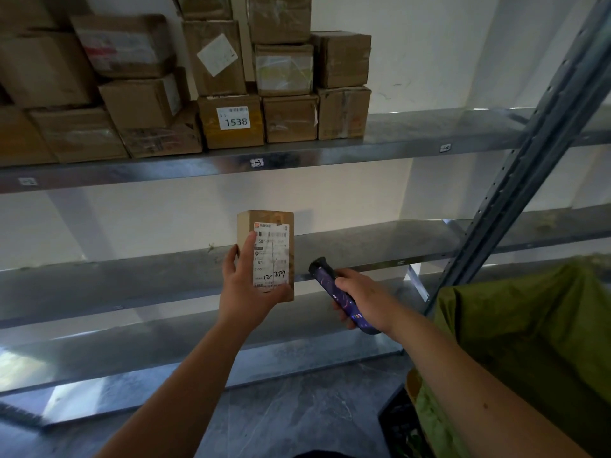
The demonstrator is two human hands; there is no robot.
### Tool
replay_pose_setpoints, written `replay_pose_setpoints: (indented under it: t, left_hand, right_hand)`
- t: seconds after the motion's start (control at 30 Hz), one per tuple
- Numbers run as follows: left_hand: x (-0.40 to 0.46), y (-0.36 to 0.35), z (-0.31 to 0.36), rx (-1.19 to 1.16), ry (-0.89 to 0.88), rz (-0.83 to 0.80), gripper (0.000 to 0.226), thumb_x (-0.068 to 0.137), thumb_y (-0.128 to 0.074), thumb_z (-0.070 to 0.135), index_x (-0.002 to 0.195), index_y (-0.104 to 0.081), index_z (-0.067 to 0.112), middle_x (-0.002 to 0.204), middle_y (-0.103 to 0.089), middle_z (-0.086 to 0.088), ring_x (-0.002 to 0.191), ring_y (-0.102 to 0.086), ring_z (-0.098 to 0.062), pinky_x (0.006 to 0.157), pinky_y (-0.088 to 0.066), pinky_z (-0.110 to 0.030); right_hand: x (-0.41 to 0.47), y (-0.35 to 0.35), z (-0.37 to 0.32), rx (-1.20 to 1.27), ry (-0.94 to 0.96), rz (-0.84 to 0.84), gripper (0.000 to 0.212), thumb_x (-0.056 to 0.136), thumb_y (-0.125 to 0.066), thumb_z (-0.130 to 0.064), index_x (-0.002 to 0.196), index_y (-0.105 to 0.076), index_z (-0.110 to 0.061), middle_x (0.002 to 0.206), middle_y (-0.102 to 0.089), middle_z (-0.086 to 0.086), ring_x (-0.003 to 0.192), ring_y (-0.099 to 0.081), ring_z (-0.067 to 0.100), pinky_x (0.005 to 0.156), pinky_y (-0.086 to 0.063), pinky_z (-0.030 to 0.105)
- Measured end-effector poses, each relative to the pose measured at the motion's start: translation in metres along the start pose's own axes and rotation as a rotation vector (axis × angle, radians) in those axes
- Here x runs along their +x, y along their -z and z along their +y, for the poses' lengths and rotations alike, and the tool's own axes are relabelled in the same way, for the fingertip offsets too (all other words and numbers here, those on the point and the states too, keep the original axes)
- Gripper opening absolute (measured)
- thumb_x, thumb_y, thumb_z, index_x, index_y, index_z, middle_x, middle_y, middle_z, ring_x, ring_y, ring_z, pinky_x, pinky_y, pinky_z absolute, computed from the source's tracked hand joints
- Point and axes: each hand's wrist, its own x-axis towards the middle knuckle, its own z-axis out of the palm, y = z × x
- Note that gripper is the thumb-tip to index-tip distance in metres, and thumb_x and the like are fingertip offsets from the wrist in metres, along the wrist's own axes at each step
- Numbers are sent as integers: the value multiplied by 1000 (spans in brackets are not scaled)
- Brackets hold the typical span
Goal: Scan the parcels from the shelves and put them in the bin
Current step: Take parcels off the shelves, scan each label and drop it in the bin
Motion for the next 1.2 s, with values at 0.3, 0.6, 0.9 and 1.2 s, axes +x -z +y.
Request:
replay_pose_setpoints:
  t: [0.3,0.6,0.9,1.2]
  left_hand:
    - [0,4,3,45,10,-3,123,71,-93,47,155,-4,62,166,-6,10,151,-27,-33,109,-48,-61]
    - [1,6,4,98,7,-5,124,73,-93,45,155,-2,62,167,-4,10,152,-25,-34,110,-46,-59]
    - [0,6,0,110,21,-24,124,71,-94,42,156,-5,60,166,-4,7,150,-29,-33,106,-50,-57]
    - [-4,8,-6,67,37,-35,127,68,-96,41,155,-5,62,167,-8,4,149,-30,-35,108,-49,-62]
  right_hand:
    - [-13,4,-21,-705,92,49,38,107,-40,-49,137,-56,-32,97,-62,-8,83,-61,10,69,-48,30]
    - [-26,5,-25,-895,89,14,32,107,-40,-52,122,-61,-33,85,-64,-5,73,-61,14,63,-47,32]
    - [-34,3,-23,-998,136,33,37,105,-40,-55,127,-57,-31,84,-59,-9,73,-59,11,64,-49,33]
    - [-46,-2,-6,-1097,117,64,66,95,-47,-74,147,-46,-34,117,-65,3,91,-56,16,73,-46,34]
